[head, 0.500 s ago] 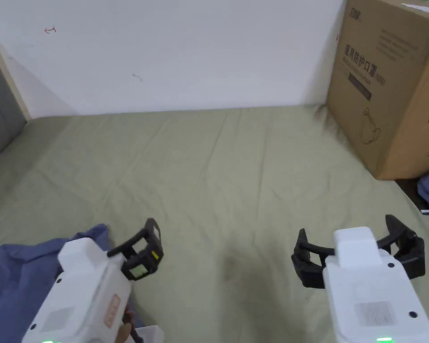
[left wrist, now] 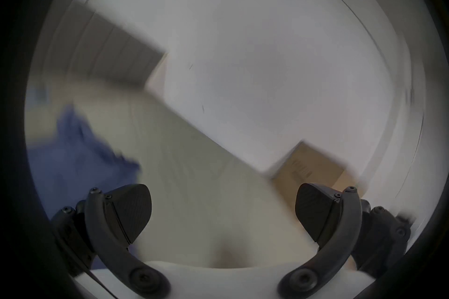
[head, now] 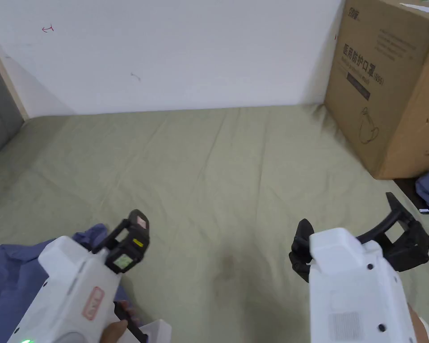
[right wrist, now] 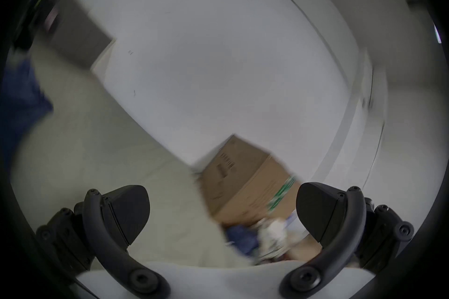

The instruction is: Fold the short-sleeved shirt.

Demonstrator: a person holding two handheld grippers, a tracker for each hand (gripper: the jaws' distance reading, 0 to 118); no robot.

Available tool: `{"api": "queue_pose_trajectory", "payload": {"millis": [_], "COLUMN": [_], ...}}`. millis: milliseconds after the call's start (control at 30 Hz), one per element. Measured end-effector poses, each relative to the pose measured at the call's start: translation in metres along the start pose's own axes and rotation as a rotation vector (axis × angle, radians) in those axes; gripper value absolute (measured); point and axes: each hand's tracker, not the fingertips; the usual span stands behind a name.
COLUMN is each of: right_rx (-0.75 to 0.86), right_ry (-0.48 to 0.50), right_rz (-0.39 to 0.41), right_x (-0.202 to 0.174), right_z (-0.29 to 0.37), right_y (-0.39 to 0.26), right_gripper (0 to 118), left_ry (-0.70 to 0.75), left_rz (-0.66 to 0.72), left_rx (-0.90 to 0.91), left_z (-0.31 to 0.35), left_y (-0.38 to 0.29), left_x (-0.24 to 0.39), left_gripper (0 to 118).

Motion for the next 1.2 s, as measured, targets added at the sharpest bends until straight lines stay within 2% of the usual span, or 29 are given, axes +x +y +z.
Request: {"api": "queue_pose_trajectory", "payload": {"millis": [67, 133, 233, 300, 533, 1200], "right_rx": [-0.070, -0.121, -0.160, -0.177, -0.175, -0.168], "right_ry": [0.068, 0.118, 0.175, 0.199, 0.192, 0.200], "right_rz": [-0.200, -0.352, -0.511, -0.563, -0.531, -0.515], "right_x": [0.014, 0.023, 0.032, 0.035, 0.033, 0.032], "right_z": [-0.006, -0.010, -0.013, -0.014, -0.014, -0.012], "right_y": [-0.003, -0.009, -0.019, -0.023, -0.021, -0.017], "right_gripper": [118, 118, 118, 118, 118, 117], "left_ry": [0.065, 0.077, 0.068, 0.070, 0.058, 0.051], "left_rz": [-0.279, -0.446, -0.559, -0.566, -0.519, -0.508], "left_rx": [0.041, 0.078, 0.084, 0.082, 0.074, 0.090], "left_z": [0.000, -0.001, -0.001, 0.000, 0.001, 0.003], "left_y": [-0.011, -0.023, -0.036, -0.039, -0.037, -0.028], "left_x": [0.022, 0.030, 0.036, 0.032, 0.027, 0.026], "left_gripper": [118, 118, 118, 118, 118, 118]}}
